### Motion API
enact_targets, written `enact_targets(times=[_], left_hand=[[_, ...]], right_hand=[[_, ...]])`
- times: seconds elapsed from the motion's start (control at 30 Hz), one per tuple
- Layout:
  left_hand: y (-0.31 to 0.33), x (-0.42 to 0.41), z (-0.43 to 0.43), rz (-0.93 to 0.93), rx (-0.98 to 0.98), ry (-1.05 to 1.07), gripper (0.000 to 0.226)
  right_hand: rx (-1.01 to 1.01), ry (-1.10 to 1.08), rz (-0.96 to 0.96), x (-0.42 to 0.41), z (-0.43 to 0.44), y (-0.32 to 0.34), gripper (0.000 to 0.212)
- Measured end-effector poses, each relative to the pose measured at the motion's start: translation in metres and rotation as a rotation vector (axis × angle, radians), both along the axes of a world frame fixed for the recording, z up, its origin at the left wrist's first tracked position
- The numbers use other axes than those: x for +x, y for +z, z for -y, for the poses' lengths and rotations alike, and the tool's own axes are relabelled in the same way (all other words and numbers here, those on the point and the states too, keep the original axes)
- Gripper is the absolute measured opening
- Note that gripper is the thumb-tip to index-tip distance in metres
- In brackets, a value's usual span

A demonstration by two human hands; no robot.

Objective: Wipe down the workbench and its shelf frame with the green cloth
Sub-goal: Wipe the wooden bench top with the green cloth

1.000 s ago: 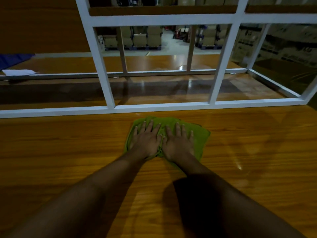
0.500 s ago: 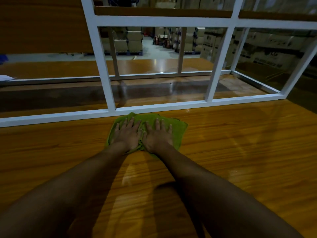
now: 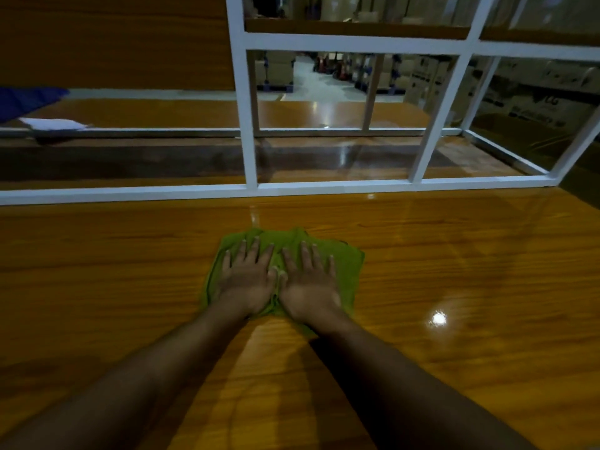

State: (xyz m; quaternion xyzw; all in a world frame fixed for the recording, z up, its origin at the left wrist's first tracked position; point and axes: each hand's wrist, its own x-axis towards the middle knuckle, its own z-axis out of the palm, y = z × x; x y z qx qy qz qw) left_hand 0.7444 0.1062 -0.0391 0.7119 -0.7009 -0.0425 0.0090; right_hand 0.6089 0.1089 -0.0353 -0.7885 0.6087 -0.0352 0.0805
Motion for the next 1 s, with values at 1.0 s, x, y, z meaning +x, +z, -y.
enact_targets(times=[1.0], left_hand=[[0.001,-0.050,-0.019,-0.016,-0.026,-0.052,0.076]], right_hand=[[-0.067,0.100,-0.009,-0.048,-0.007,-0.005,0.069]])
